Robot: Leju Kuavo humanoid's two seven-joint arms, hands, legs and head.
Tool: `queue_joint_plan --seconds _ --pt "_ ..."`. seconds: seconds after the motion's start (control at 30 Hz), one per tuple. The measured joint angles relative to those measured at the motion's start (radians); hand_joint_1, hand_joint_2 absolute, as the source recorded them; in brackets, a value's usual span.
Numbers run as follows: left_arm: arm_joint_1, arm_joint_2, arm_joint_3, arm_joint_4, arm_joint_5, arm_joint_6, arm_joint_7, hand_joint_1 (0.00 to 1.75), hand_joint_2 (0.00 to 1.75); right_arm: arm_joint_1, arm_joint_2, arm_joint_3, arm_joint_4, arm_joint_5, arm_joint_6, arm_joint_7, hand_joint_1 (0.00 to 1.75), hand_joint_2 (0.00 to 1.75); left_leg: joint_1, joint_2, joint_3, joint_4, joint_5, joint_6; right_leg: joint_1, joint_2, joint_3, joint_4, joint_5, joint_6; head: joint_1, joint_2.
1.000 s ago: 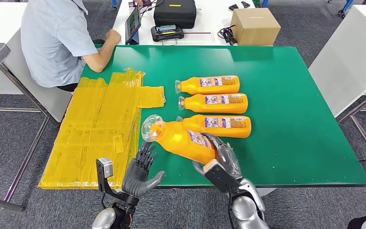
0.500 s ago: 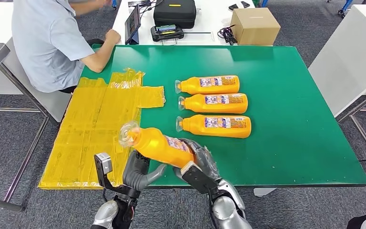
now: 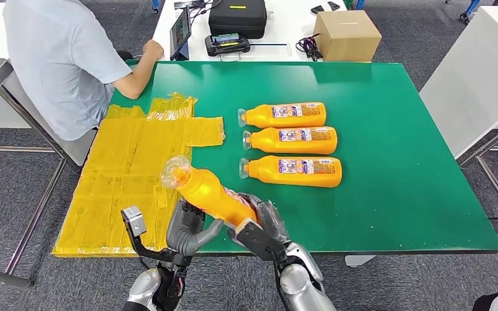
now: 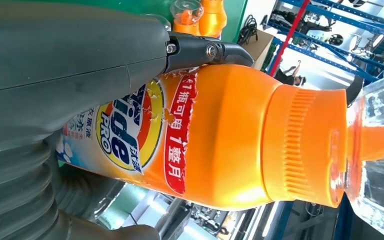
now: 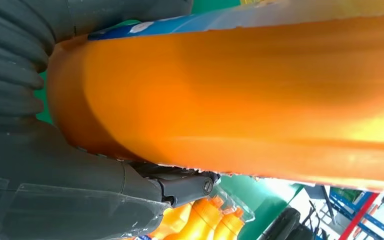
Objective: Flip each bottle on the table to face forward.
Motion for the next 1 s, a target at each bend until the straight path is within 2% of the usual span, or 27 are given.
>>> queue_joint_plan --seconds 0.2,0.47,0.67,1.0 --pt "0.000 0.000 0.000 0.001 0.006 -0.005 -0.001 0.00 1.75 -0.006 0.004 0.005 0.019 0.000 -0.001 0.000 1.75 1.75 0.000 0.000 0.000 0.000 0.000 0.000 0.000 0.000 0.000 0.000 0.000 0.000 0.000 0.000" --pt "-0.013 0.000 0.007 0.021 0.092 -0.071 -0.007 0.00 1.75 -0.018 0.008 0.014 0.039 -0.002 -0.004 -0.002 1.75 1.75 0.000 0.000 0.000 0.000 0.000 0.000 0.000 0.000 0.000 0.000 0.000 0.000 0.000 0.000" --pt "-0.040 0.000 0.008 0.066 0.054 0.006 0.017 0.00 1.75 -0.020 0.011 0.047 0.047 0.054 -0.037 -0.003 1.75 1.75 0.000 0.000 0.000 0.000 0.000 0.000 0.000 0.000 0.000 0.000 0.000 0.000 0.000 0.000" --pt "-0.067 0.000 0.010 0.108 0.038 0.066 0.012 0.00 1.75 -0.019 0.012 0.107 0.047 0.135 -0.111 0.012 1.75 1.75 0.000 0.000 0.000 0.000 0.000 0.000 0.000 0.000 0.000 0.000 0.000 0.000 0.000 0.000"
